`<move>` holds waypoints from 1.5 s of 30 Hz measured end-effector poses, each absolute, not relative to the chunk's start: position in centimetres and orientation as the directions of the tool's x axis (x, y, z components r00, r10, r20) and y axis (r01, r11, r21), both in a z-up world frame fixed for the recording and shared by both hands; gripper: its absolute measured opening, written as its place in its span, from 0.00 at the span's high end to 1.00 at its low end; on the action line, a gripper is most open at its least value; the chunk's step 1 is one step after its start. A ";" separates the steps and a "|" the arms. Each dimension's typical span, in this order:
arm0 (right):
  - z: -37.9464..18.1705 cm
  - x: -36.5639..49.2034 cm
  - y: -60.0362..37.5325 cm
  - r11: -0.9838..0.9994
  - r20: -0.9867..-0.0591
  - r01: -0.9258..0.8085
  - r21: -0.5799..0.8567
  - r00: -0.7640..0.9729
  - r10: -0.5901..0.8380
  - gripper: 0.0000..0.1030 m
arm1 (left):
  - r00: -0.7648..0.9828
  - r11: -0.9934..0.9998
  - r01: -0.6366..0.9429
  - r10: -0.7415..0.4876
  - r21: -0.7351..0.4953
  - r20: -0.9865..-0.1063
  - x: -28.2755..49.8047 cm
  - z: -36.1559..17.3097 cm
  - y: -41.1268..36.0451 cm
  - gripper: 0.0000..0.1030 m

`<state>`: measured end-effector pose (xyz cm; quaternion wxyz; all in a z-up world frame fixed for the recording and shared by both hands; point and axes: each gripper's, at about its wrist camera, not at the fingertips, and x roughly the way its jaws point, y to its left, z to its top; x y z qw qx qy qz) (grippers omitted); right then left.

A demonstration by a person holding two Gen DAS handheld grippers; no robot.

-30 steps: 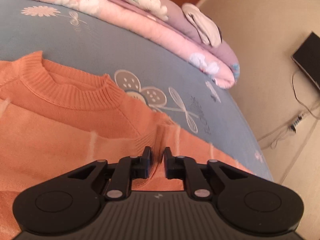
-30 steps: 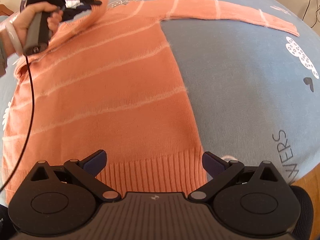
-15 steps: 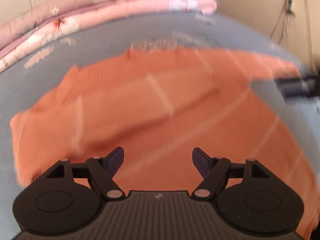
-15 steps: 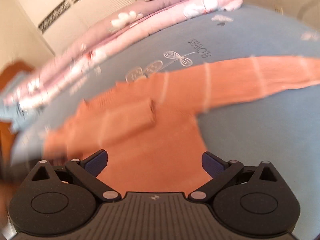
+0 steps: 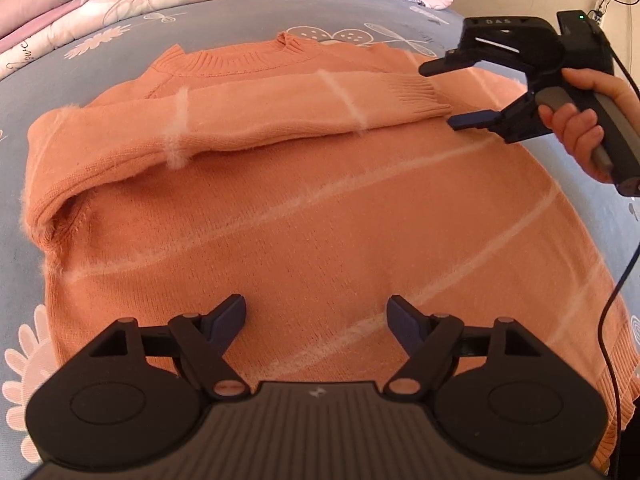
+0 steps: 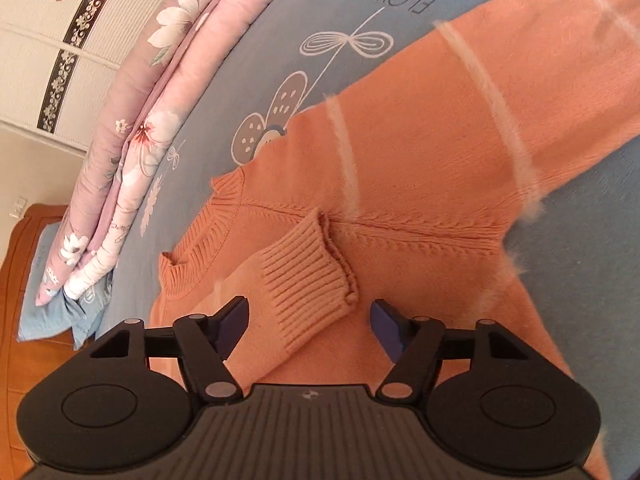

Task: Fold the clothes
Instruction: 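Grasp the laid sleeve cuff with the right gripper, then pull the cuff straight with the right gripper and release it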

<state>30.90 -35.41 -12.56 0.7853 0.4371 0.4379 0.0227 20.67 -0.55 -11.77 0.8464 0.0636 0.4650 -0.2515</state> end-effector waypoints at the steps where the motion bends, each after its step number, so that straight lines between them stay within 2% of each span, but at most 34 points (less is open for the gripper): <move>1: -12.6 31.1 -35.4 0.610 -0.662 0.347 0.712 0.620 0.421 0.29 | 0.442 0.865 0.483 -0.372 -0.133 -0.816 20.6 -11.8 -0.4 0.24; 2: -12.6 31.2 -35.3 0.615 -0.662 0.342 0.710 0.622 0.419 0.30 | 0.443 0.866 0.480 -0.377 -0.141 -0.813 20.6 -11.9 -0.4 0.24; 5: -12.6 31.6 -34.8 0.657 -0.682 0.332 0.676 0.620 0.388 0.45 | 0.444 0.864 0.481 -0.386 -0.149 -0.809 20.7 -12.0 -0.4 0.21; 7: -12.6 31.6 -34.9 0.682 -0.701 0.337 0.650 0.613 0.365 0.70 | 0.447 0.864 0.482 -0.384 -0.144 -0.808 20.6 -12.1 -0.5 0.20; 10: -12.6 31.4 -35.6 0.684 -0.693 0.325 0.654 0.620 0.368 0.85 | 0.450 0.866 0.480 -0.379 -0.139 -0.809 20.6 -12.0 -0.6 0.20; 17: -8.8 32.1 -35.8 0.760 -0.658 0.222 0.611 0.676 0.332 0.89 | 0.501 0.885 0.436 -0.390 -0.164 -0.773 22.0 -11.2 1.1 0.20; 21: -8.5 32.8 -35.6 0.844 -0.705 0.225 0.486 0.671 0.228 0.88 | 0.576 0.896 0.402 -0.407 -0.189 -0.709 23.6 -10.9 2.8 0.20; 24: -9.8 33.0 -35.6 0.860 -0.742 0.241 0.450 0.636 0.210 0.88 | 0.629 0.904 0.372 -0.412 -0.210 -0.660 25.2 -11.5 4.2 0.20; 27: -10.5 32.7 -35.5 0.863 -0.750 0.244 0.442 0.629 0.207 0.88 | 0.724 0.953 0.288 -0.279 -0.091 -0.630 26.6 -12.3 5.4 0.21; 28: -10.5 32.6 -35.4 0.863 -0.747 0.237 0.447 0.629 0.214 0.88 | 0.747 0.967 0.248 -0.231 -0.061 -0.624 26.9 -12.5 5.8 0.27; 29: -10.5 32.4 -35.3 0.862 -0.744 0.230 0.452 0.631 0.222 0.87 | 0.765 0.977 0.208 -0.186 -0.037 -0.616 27.1 -12.7 6.4 0.28; 31: -10.4 32.2 -34.9 0.877 -0.753 0.220 0.428 0.624 0.210 0.87 | 0.771 0.996 0.092 -0.078 -0.010 -0.632 27.3 -13.3 7.4 0.28; 32: -10.2 32.2 -34.4 0.897 -0.762 0.209 0.389 0.620 0.187 0.87 | 0.754 0.998 0.068 -0.063 -0.018 -0.654 27.5 -13.7 7.9 0.28; 34: -10.3 32.4 -33.7 0.923 -0.774 0.183 0.339 0.612 0.163 0.85 | 0.751 0.996 0.069 -0.094 -0.064 -0.653 27.2 -14.2 8.6 0.28; 38: -9.6 31.9 -32.7 0.938 -0.764 0.148 0.313 0.626 0.156 0.85 | 0.752 0.992 0.118 -0.119 -0.046 -0.649 26.6 -13.7 8.2 0.24; 41: -8.5 31.2 -31.6 0.929 -0.727 0.084 0.360 0.649 0.222 0.79 | 0.769 0.987 0.150 -0.155 -0.060 -0.620 25.8 -13.0 8.3 0.24; 42: -8.5 31.4 -31.0 0.927 -0.728 0.061 0.370 0.639 0.248 0.78 | 0.771 0.983 0.170 -0.179 -0.074 -0.612 25.7 -12.9 8.5 0.20; 45: -8.9 31.8 -28.6 0.919 -0.725 -0.034 0.394 0.603 0.333 0.77 | 0.741 0.980 0.171 -0.193 -0.097 -0.643 25.9 -13.8 8.8 0.18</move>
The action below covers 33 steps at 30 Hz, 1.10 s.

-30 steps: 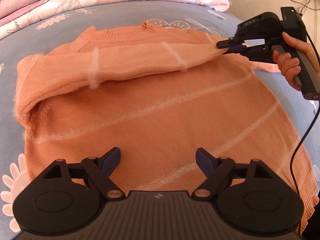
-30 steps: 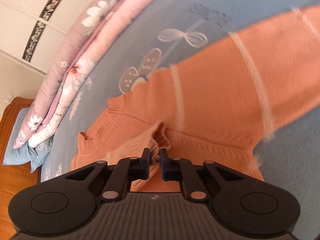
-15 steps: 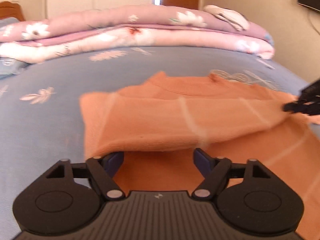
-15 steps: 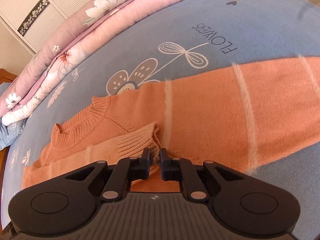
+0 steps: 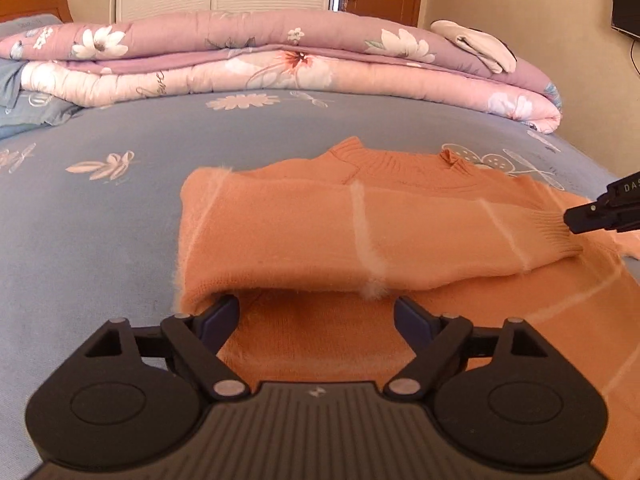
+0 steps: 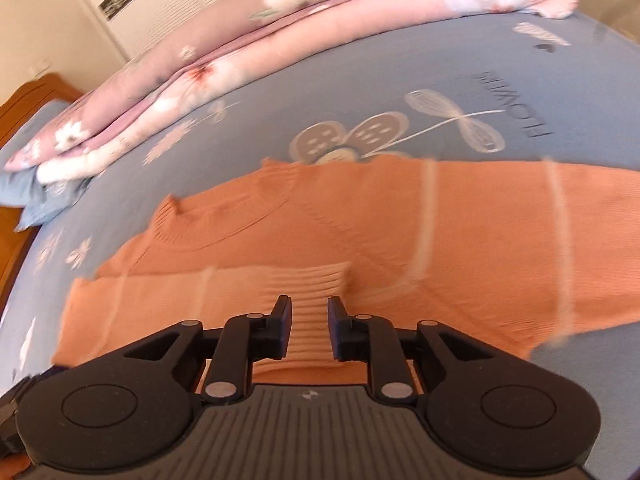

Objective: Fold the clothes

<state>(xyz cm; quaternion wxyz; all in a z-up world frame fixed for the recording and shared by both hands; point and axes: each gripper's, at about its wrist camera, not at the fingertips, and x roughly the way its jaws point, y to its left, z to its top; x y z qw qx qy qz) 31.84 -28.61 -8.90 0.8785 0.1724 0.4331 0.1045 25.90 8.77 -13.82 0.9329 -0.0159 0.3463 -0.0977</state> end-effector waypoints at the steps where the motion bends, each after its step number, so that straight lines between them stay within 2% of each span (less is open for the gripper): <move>1: -9.0 31.9 -27.9 0.923 -0.729 -0.046 0.383 0.598 0.332 0.73 | 0.742 0.982 0.168 -0.186 -0.090 -0.644 25.8 -14.1 9.0 0.19; 3: -9.3 32.0 -26.5 0.933 -0.739 -0.063 0.355 0.593 0.321 0.62 | 0.747 0.981 0.166 -0.193 -0.103 -0.637 25.2 -13.8 9.2 0.19; 4: -9.3 31.9 -26.5 0.934 -0.737 -0.043 0.355 0.602 0.307 0.61 | 0.745 0.979 0.167 -0.202 -0.115 -0.636 24.9 -13.7 9.3 0.19; 9: -9.9 29.9 -30.3 0.833 -0.688 0.131 0.538 0.638 0.344 0.61 | 0.781 0.967 0.213 -0.253 -0.138 -0.571 23.9 -13.2 9.7 0.18; 11: -10.6 28.8 -32.0 0.759 -0.668 0.202 0.619 0.644 0.373 0.59 | 0.777 0.972 0.189 -0.236 -0.141 -0.583 24.6 -13.6 9.7 0.18; 13: -11.9 27.9 -33.0 0.660 -0.638 0.267 0.702 0.648 0.416 0.52 | 0.766 0.975 0.173 -0.221 -0.138 -0.604 25.2 -14.1 9.6 0.18; 19: -15.1 28.3 -33.1 0.476 -0.570 0.360 0.802 0.699 0.433 0.52 | 0.765 0.974 0.177 -0.227 -0.142 -0.603 25.2 -14.1 9.4 0.17; 20: -15.2 28.6 -33.1 0.459 -0.565 0.370 0.808 0.708 0.423 0.52 | 0.763 0.973 0.175 -0.230 -0.150 -0.604 25.2 -14.1 9.5 0.17; 21: -14.9 28.9 -32.9 0.474 -0.574 0.373 0.798 0.710 0.408 0.63 | 0.761 0.973 0.172 -0.232 -0.157 -0.605 25.3 -14.0 9.6 0.17; 22: -14.3 29.4 -32.5 0.533 -0.596 0.360 0.766 0.708 0.380 0.89 | 0.758 0.972 0.172 -0.235 -0.161 -0.608 25.3 -13.9 9.6 0.17; 23: -13.6 29.9 -32.1 0.594 -0.617 0.343 0.727 0.706 0.348 0.89 | 0.755 0.971 0.173 -0.237 -0.164 -0.611 25.3 -13.8 9.5 0.17; 27: -10.4 31.5 -31.2 0.743 -0.591 0.198 0.640 0.744 0.311 0.89 | 0.747 0.967 0.188 -0.256 -0.174 -0.614 25.1 -13.6 9.3 0.17; 31: -10.8 32.6 -32.2 0.783 -0.627 0.224 0.580 0.736 0.254 0.89 | 0.720 0.964 0.209 -0.265 -0.163 -0.642 25.2 -14.2 8.9 0.17; 33: -12.4 32.9 -32.6 0.787 -0.694 0.262 0.558 0.667 0.270 0.88 | 0.718 0.965 0.209 -0.262 -0.159 -0.645 25.1 -14.4 8.8 0.17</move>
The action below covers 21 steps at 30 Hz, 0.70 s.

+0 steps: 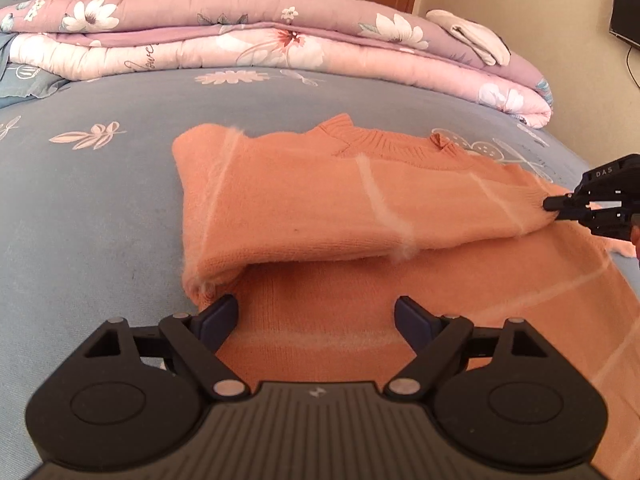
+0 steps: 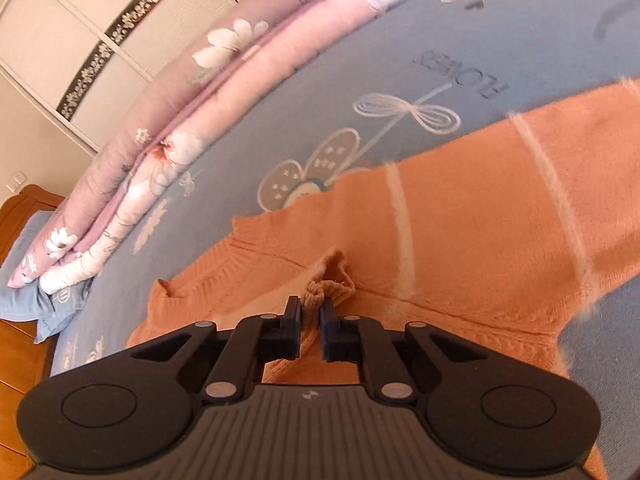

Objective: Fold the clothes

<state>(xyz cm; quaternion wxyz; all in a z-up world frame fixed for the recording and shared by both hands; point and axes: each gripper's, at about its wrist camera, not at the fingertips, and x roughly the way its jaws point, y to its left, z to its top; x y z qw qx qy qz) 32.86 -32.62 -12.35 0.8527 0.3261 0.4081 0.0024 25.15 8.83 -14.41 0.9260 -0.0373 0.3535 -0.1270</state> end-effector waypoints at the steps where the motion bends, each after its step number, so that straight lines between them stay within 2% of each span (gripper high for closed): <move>1: -12.7 32.6 -32.7 0.799 -0.707 0.257 0.543 0.654 0.269 0.88 | 0.716 0.965 0.209 -0.263 -0.161 -0.646 25.1 -14.3 8.8 0.17; 2: -12.5 32.2 -32.7 0.809 -0.705 0.244 0.534 0.657 0.267 0.87 | 0.714 0.964 0.208 -0.265 -0.164 -0.649 25.1 -14.3 8.9 0.17; 4: -11.5 31.7 -33.0 0.812 -0.728 0.276 0.515 0.640 0.244 0.74 | 0.708 0.958 0.206 -0.288 -0.202 -0.645 24.9 -13.7 9.2 0.17; 7: -8.2 30.2 -32.2 0.852 -0.715 0.259 0.455 0.677 0.177 0.69 | 0.703 0.930 0.241 -0.364 -0.277 -0.611 24.0 -12.1 9.8 0.17; 11: -5.0 30.9 -28.5 0.891 -0.639 0.053 0.450 0.716 0.281 0.63 | 0.760 0.899 0.299 -0.427 -0.319 -0.491 23.1 -9.1 10.6 0.16; 13: -5.0 32.9 -25.4 0.905 -0.638 -0.034 0.424 0.698 0.325 0.56 | 0.792 0.919 0.260 -0.378 -0.296 -0.480 25.4 -8.5 11.0 0.13; 15: -6.0 35.2 -22.8 0.924 -0.667 -0.065 0.376 0.673 0.319 0.56 | 0.820 0.939 0.214 -0.322 -0.269 -0.473 28.0 -8.0 11.5 0.13; 17: -8.1 36.6 -21.7 0.924 -0.715 -0.024 0.383 0.626 0.313 0.57 | 0.820 0.953 0.163 -0.276 -0.257 -0.502 31.6 -8.7 11.9 0.13; 21: -10.0 34.7 -21.5 0.907 -0.725 -0.006 0.420 0.600 0.340 0.56 | 0.710 0.941 0.133 -0.309 -0.310 -0.633 36.5 -12.8 12.5 0.13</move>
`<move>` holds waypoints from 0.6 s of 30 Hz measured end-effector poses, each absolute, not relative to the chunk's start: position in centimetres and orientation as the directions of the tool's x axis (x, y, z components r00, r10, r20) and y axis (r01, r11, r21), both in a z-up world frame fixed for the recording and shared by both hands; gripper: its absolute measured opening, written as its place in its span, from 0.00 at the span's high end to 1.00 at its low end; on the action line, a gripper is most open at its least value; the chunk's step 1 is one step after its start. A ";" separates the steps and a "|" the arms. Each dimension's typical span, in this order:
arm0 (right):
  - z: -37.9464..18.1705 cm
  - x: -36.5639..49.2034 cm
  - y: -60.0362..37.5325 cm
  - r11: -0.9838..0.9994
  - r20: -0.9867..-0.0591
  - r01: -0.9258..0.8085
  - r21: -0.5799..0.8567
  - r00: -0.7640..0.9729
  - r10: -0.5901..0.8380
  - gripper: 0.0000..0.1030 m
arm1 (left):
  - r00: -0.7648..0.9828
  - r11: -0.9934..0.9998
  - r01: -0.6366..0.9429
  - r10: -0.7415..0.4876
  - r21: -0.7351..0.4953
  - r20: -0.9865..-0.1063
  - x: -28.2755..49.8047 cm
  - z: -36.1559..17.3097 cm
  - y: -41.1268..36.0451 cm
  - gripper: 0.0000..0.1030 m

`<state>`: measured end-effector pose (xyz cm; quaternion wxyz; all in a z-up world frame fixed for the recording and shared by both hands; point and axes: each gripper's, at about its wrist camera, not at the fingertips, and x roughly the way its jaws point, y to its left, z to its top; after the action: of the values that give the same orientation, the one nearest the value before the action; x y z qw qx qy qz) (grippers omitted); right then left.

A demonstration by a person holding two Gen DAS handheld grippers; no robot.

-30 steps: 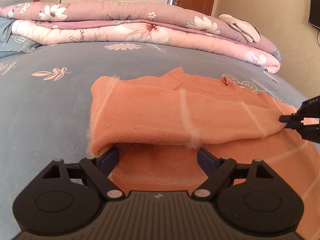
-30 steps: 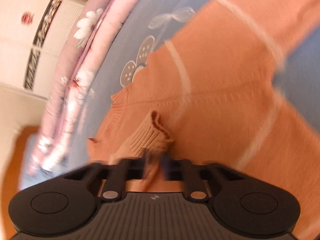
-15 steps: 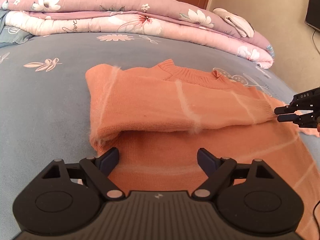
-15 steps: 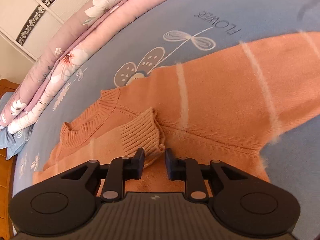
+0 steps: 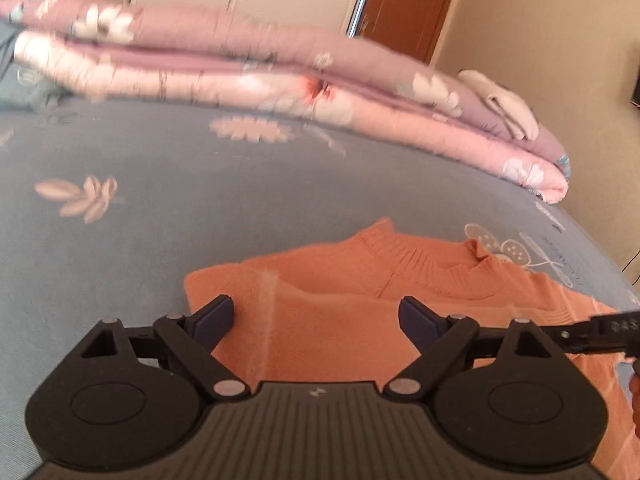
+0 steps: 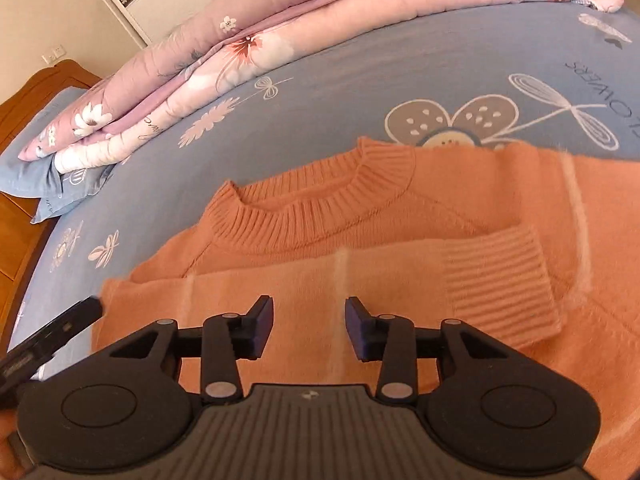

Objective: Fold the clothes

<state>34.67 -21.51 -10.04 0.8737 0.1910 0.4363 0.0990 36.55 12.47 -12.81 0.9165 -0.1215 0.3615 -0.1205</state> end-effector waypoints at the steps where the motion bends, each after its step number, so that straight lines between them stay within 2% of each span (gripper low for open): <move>1: -10.1 34.0 -21.7 0.908 -0.723 -0.012 0.419 0.600 0.342 0.57 | 0.703 0.947 0.131 -0.298 -0.294 -0.646 36.6 -13.9 12.5 0.14; 5: -9.9 32.2 -23.9 0.899 -0.715 0.009 0.439 0.609 0.343 0.56 | 0.723 0.956 0.169 -0.284 -0.238 -0.629 34.7 -13.0 11.8 0.14; 9: -9.0 31.0 -27.1 0.874 -0.694 0.072 0.481 0.641 0.329 0.55 | 0.746 0.908 0.302 -0.414 -0.290 -0.521 32.6 -10.5 10.9 0.13; 11: -9.4 30.6 -28.4 0.844 -0.688 0.109 0.525 0.638 0.346 0.54 | 0.708 0.905 0.319 -0.424 -0.280 -0.564 32.8 -11.5 9.8 0.13; 12: -9.7 30.5 -28.8 0.834 -0.689 0.127 0.537 0.636 0.347 0.54 | 0.679 0.918 0.283 -0.396 -0.277 -0.618 33.3 -12.7 9.5 0.13; 13: -10.0 30.3 -28.9 0.833 -0.691 0.134 0.537 0.636 0.343 0.53 | 0.672 0.920 0.263 -0.391 -0.292 -0.629 33.4 -13.8 9.7 0.14; 18: -10.2 29.7 -28.9 0.830 -0.689 0.127 0.544 0.632 0.355 0.54 | 0.719 0.923 0.294 -0.386 -0.250 -0.578 30.5 -11.8 10.2 0.13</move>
<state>29.70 -28.90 -10.17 0.8575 0.2843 0.4237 0.0665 30.46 10.21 -11.82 0.9244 -0.0705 0.3268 -0.1837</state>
